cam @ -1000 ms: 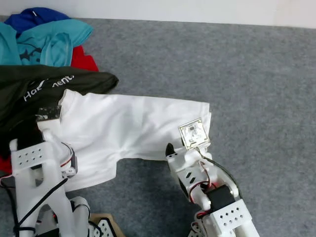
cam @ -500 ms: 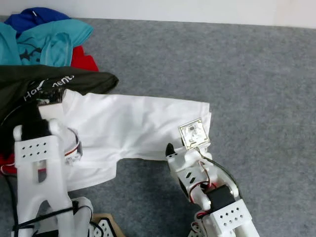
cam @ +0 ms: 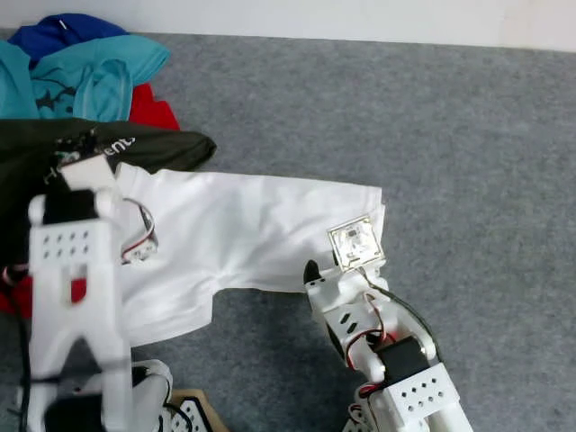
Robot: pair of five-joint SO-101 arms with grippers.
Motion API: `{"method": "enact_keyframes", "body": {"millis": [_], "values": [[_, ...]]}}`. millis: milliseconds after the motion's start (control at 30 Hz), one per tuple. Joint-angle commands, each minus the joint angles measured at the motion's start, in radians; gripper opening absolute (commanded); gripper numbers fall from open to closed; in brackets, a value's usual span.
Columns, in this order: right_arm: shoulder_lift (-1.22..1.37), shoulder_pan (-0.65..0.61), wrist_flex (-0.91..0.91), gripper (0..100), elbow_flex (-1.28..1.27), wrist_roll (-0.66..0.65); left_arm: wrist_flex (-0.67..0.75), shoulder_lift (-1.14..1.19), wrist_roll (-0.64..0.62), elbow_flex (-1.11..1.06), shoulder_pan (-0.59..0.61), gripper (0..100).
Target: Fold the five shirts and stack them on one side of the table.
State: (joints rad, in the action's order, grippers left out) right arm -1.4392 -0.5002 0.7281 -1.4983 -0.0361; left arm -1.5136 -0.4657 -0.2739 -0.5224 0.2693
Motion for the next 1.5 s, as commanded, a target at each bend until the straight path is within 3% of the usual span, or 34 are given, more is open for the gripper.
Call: {"method": "enact_keyframes", "body": {"millis": [0,100,200,367,500,733,1067,1267,1467], "values": [[0.001,0.016,-0.004,14.8,0.001,-0.023,0.017,0.133,-0.008,0.085,-0.012,7],[-0.005,0.016,-0.007,14.8,-0.024,-0.052,0.008,0.168,0.014,0.076,-0.012,9],[-0.005,0.016,-0.007,14.8,-0.025,-0.054,-0.021,0.134,0.021,0.015,-0.005,17],[-0.005,0.016,-0.007,14.8,-0.025,-0.054,-0.049,0.053,0.037,-0.091,0.094,27],[-0.005,0.016,-0.008,14.8,-0.027,-0.054,-0.051,0.064,0.189,-0.143,0.199,22],[-0.005,0.016,-0.01,14.8,-0.03,-0.052,-0.012,0.139,0.318,-0.189,0.338,20],[-0.005,0.015,-0.012,14.8,-0.035,-0.049,0.215,0.202,0.353,-0.351,0.259,20],[-0.005,0.015,-0.012,14.8,-0.035,-0.049,0.275,0.202,0.353,-0.357,0.265,20],[-0.005,0.015,-0.012,14.8,-0.035,-0.049,0.321,0.202,0.353,-0.357,0.249,5]]}}
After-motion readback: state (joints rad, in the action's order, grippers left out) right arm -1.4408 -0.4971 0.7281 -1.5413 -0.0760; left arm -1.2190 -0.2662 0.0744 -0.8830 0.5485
